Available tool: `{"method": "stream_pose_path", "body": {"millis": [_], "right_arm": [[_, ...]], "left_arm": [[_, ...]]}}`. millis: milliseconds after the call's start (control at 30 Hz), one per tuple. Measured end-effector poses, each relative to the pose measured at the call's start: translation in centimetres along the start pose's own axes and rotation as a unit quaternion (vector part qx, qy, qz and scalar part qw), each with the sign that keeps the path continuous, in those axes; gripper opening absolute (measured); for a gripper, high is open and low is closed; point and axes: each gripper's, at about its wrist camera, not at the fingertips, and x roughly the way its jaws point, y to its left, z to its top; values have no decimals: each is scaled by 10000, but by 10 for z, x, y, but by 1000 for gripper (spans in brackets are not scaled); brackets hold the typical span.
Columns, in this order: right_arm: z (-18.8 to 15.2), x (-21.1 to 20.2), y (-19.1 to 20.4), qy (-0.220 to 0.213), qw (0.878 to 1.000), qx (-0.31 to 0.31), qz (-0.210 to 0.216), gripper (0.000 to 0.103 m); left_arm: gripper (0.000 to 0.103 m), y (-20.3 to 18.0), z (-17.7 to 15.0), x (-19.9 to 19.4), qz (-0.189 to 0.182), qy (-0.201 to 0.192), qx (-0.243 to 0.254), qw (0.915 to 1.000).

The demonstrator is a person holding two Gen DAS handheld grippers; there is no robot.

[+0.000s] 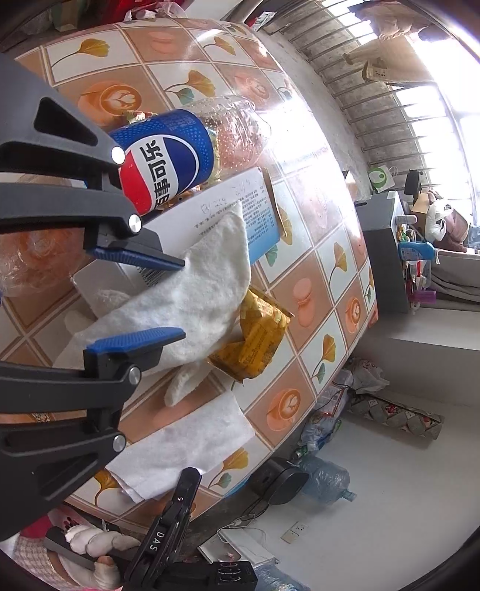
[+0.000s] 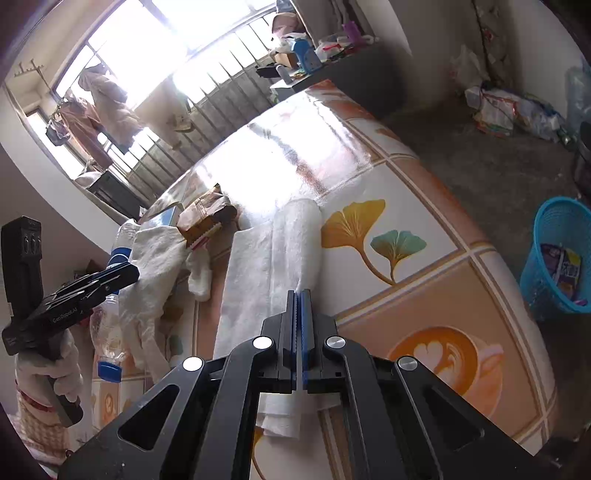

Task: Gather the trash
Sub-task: 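Close right tool on white paper towel while left tool closes on white glove, then lift the glove and paper towel and carry them toward the wastebasket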

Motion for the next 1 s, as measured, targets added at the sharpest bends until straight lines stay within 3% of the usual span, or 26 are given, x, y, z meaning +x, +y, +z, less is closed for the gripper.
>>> {"method": "stream_pose_path", "body": {"millis": [300,433,633,867,1000], "right_arm": [[-1,-1,-4,-11,10000,27,49,1],[0,-4,-4,-26,10000,14,46,0],[6,-21,-3,-210,9991,79,346,0],[19,-53,-2,-623,9946,185,814,0],[28,-80,-9,-998,9909,261,858,0]], "left_arm": [[31,3,-1,-1,-40,98,-87,9999],[6,1,-2,-9,-98,-4,-22,9999],[3,-2,0,-42,-422,-380,26,9984],[2,-7,11,-90,-1258,-914,-73,9878],[2,-19,29,-104,-1771,-1099,-29,9780]]}}
